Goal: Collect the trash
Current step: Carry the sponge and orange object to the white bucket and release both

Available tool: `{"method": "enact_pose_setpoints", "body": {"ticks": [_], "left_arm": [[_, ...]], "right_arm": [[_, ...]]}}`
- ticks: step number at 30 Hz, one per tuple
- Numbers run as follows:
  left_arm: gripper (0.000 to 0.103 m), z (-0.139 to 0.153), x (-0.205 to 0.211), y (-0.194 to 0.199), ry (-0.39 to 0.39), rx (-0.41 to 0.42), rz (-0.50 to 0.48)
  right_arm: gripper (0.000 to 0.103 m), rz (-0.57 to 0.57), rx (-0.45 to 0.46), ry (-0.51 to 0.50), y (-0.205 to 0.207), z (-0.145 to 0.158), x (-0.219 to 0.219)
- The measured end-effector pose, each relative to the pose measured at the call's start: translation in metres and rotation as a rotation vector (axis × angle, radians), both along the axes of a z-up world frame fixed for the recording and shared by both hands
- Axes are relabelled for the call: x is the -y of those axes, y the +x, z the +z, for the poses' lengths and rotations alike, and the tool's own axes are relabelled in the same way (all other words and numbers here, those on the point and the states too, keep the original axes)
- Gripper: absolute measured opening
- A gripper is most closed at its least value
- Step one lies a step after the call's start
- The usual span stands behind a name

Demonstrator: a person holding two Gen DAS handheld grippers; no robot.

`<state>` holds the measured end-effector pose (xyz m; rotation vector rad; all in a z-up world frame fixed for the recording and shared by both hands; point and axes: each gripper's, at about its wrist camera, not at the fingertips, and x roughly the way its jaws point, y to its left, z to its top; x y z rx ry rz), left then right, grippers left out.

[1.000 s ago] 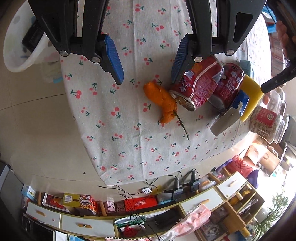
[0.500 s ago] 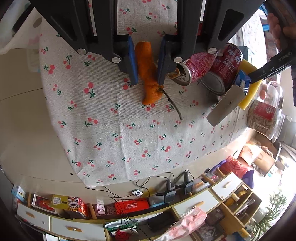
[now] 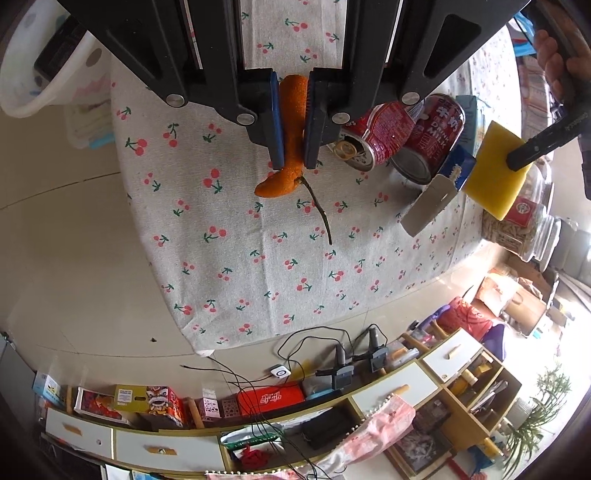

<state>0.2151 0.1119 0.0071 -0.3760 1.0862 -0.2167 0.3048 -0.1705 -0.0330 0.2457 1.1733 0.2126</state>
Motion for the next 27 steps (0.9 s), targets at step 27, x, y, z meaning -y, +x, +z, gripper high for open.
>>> {"method": "enact_pose_setpoints", "body": {"ticks": [27], "left_arm": [[0.030,0.017,0.215,-0.076,-0.147,0.070,-0.418]], "right_arm": [[0.011,-0.348,0.044,0.026,-0.136,0.062,0.206]]}}
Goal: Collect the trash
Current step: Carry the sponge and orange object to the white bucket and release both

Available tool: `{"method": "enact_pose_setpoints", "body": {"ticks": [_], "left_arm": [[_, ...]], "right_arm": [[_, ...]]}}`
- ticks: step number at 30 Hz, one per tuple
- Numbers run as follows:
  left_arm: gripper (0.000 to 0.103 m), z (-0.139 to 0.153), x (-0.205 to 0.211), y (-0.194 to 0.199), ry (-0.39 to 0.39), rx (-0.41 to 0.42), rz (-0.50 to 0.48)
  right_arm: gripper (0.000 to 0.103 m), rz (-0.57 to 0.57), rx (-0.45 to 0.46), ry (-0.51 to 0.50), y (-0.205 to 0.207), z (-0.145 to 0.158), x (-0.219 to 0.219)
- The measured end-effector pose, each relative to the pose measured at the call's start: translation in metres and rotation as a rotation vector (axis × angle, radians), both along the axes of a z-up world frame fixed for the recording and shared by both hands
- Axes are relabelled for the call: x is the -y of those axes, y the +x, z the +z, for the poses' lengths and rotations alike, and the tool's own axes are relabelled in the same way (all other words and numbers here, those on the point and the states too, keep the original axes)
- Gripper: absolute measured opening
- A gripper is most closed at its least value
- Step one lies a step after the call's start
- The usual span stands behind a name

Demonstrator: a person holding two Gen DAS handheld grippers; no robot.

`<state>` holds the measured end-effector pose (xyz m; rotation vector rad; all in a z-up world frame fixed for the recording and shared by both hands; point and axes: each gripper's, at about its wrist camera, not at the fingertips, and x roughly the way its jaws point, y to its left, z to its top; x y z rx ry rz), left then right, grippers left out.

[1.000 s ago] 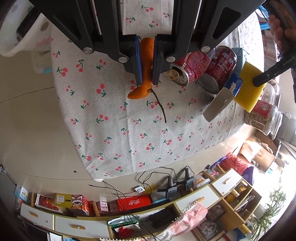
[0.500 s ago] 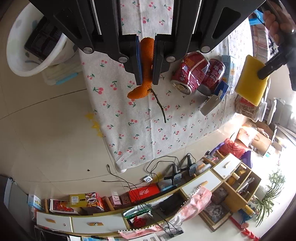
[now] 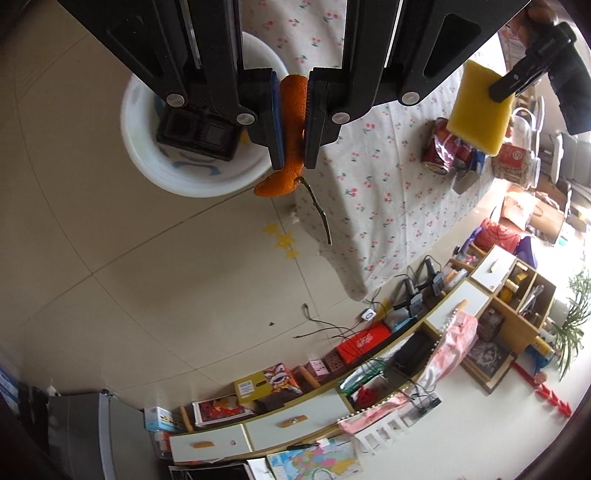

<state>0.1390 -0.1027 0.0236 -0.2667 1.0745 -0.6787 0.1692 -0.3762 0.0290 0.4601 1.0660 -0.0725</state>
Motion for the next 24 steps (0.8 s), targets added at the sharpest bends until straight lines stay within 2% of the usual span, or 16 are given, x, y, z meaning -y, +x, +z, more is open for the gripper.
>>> {"method": "enact_pose_setpoints", "body": {"ticks": [6,11,12,13,14,15,16,24], "left_arm": [[0.030,-0.026,0.097,-0.008,-0.049,-0.063,-0.113],[0.032,-0.055,0.147,-0.006,-0.010,-0.075,-0.129],[0.035,-0.061,0.154,-0.005,0.009,-0.068,-0.143],[0.044,-0.066,0.158,-0.005,0.046,-0.062,-0.150],[0.050,-0.069,0.160,-0.005,0.084,-0.057,-0.136],[0.056,-0.071,0.157,-0.005,0.093,-0.051,-0.119],[0.057,-0.072,0.153,-0.005,0.079,-0.049,-0.115],[0.057,-0.067,0.119,-0.007,0.071,-0.060,-0.070]], "right_arm": [[0.011,-0.046,-0.092,-0.047,-0.023,-0.024,0.035],[0.014,-0.051,-0.120,-0.069,-0.034,-0.031,0.046],[0.014,-0.055,-0.116,-0.071,-0.035,-0.031,0.047],[0.020,-0.052,-0.121,-0.073,-0.036,-0.032,0.049],[0.024,-0.048,-0.132,-0.076,-0.036,-0.033,0.049],[0.032,-0.053,-0.130,-0.078,-0.037,-0.033,0.050],[0.038,-0.060,-0.128,-0.083,-0.038,-0.032,0.051],[0.039,-0.052,-0.118,-0.094,-0.034,-0.028,0.046]]}}
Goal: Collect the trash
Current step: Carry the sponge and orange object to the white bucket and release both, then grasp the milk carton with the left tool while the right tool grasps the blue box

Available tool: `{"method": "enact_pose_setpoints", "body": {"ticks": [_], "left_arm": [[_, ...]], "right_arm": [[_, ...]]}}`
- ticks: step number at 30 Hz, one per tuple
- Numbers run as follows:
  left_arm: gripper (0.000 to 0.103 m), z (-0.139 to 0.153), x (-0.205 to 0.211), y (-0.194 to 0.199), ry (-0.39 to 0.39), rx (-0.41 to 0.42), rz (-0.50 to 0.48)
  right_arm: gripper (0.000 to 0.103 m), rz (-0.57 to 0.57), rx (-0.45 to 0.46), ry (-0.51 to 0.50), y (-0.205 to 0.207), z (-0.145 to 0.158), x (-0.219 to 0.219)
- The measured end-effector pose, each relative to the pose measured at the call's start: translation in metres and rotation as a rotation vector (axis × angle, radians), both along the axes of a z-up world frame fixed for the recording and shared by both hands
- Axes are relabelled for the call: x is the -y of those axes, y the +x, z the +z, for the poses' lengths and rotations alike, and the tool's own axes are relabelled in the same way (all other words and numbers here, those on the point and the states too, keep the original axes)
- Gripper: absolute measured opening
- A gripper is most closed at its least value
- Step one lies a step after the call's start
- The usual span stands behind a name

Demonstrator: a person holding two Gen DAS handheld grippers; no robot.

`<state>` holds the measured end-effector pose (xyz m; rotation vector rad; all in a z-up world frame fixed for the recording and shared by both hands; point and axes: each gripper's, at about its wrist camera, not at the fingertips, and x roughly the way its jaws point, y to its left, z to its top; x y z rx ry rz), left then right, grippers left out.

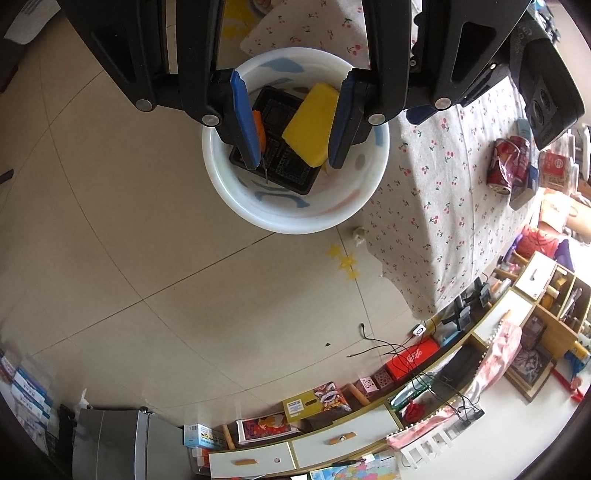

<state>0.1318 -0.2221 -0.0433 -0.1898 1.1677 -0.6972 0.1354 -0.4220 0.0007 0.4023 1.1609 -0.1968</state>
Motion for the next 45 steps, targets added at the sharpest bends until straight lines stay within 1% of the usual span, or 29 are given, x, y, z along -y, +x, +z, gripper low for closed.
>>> {"method": "enact_pose_setpoints", "body": {"ticks": [10,15,18,21,26,29,31,33,34,36,38,40,41,42,45], "left_arm": [[0.057,0.010,-0.058,-0.005,0.014,0.016,0.073],[0.057,0.024,-0.093,-0.006,0.062,0.055,0.122],[0.057,0.035,-0.123,-0.001,0.102,0.073,0.171],[0.057,0.045,-0.161,0.008,0.142,0.090,0.239],[0.059,0.057,-0.223,0.020,0.215,0.116,0.339],[0.067,0.059,-0.257,0.026,0.261,0.122,0.393],[0.069,0.056,-0.285,0.029,0.283,0.102,0.457],[0.069,0.047,-0.306,0.034,0.268,0.069,0.500],[0.069,0.041,-0.312,0.036,0.266,0.049,0.512],[0.070,0.028,-0.323,0.040,0.278,0.007,0.523],[0.070,0.017,-0.330,0.044,0.278,-0.032,0.529],[0.070,0.010,-0.334,0.046,0.277,-0.051,0.523],[0.070,0.008,-0.334,0.047,0.282,-0.051,0.518],[0.070,0.007,-0.334,0.048,0.287,-0.050,0.510],[0.070,0.004,-0.331,0.050,0.305,-0.047,0.484]], "right_arm": [[0.039,0.022,0.010,-0.010,0.012,0.003,-0.021],[0.039,0.035,0.010,0.004,0.022,0.001,-0.035],[0.039,0.049,0.017,0.045,0.029,0.001,-0.046],[0.039,0.084,0.050,0.136,0.034,0.006,-0.061],[0.040,0.158,0.065,0.222,0.046,0.009,-0.101],[0.041,0.199,0.065,0.222,0.053,0.009,-0.130],[0.041,0.230,0.062,0.208,0.059,0.009,-0.150],[0.042,0.265,0.061,0.198,0.066,0.008,-0.170],[0.043,0.282,0.059,0.210,0.069,0.006,-0.180],[0.045,0.304,0.056,0.262,0.077,0.004,-0.199],[0.046,0.313,0.055,0.352,0.088,0.001,-0.216],[0.047,0.301,0.056,0.449,0.100,-0.003,-0.233],[0.047,0.295,0.056,0.482,0.107,-0.005,-0.243],[0.047,0.290,0.056,0.503,0.114,-0.007,-0.253],[0.048,0.274,0.060,0.525,0.134,-0.015,-0.280]]}}
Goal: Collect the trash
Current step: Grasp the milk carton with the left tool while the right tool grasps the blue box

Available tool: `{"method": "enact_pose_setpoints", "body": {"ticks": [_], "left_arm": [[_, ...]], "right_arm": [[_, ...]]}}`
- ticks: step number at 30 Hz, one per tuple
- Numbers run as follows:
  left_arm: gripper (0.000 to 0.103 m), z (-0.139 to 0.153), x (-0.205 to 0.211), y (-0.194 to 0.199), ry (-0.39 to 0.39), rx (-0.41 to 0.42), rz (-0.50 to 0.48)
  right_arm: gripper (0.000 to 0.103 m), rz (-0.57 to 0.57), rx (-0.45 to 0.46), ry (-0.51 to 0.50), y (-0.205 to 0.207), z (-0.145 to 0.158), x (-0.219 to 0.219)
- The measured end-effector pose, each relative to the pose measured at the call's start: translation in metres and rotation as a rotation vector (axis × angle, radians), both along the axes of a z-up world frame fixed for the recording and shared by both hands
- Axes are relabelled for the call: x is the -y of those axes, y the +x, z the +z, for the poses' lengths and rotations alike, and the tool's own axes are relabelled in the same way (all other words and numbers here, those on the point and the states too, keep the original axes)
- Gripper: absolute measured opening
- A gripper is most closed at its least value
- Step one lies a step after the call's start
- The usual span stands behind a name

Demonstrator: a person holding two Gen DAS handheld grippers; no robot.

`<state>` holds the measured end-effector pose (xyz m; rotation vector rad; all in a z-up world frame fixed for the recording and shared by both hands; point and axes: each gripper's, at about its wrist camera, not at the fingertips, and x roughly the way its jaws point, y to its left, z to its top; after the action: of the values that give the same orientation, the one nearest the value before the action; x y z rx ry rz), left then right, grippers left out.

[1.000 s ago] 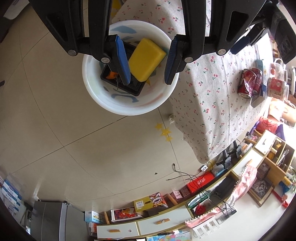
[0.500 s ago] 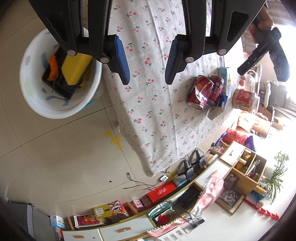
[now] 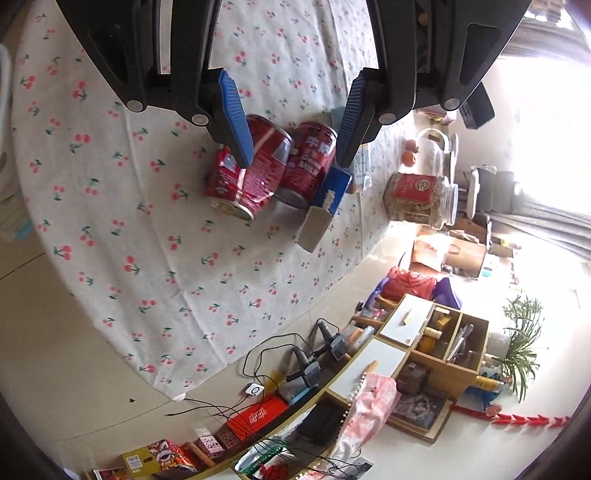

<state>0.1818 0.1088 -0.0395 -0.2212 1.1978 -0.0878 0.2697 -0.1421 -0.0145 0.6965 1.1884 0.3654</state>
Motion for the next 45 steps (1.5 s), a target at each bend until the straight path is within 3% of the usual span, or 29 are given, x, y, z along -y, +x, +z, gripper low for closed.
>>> {"method": "enact_pose_setpoints", "body": {"ticks": [6,19,21,22,23,31,45], "left_arm": [[0.071,-0.004,0.001,0.003,0.059,-0.014,-0.061],[0.071,-0.025,0.000,0.017,0.047,-0.070,-0.070],[0.066,-0.026,-0.002,0.019,0.043,-0.065,-0.064],[0.057,-0.027,-0.004,0.020,0.037,-0.067,-0.060],[0.056,-0.028,-0.005,0.021,0.028,-0.074,-0.059],[0.055,-0.021,-0.010,0.025,-0.013,-0.050,-0.025],[0.055,0.007,-0.016,0.009,-0.070,0.018,-0.009]], "right_arm": [[0.048,0.006,-0.033,0.034,0.031,-0.022,-0.037],[0.050,0.048,-0.066,-0.037,0.069,-0.050,-0.075],[0.047,0.063,-0.063,-0.033,0.070,-0.051,-0.078],[0.039,0.070,-0.057,-0.037,0.071,-0.051,-0.080],[0.034,0.080,-0.050,-0.043,0.071,-0.050,-0.081],[0.023,0.104,0.009,-0.066,0.066,-0.033,-0.081],[0.023,0.120,0.094,-0.129,0.048,-0.002,-0.078]]}}
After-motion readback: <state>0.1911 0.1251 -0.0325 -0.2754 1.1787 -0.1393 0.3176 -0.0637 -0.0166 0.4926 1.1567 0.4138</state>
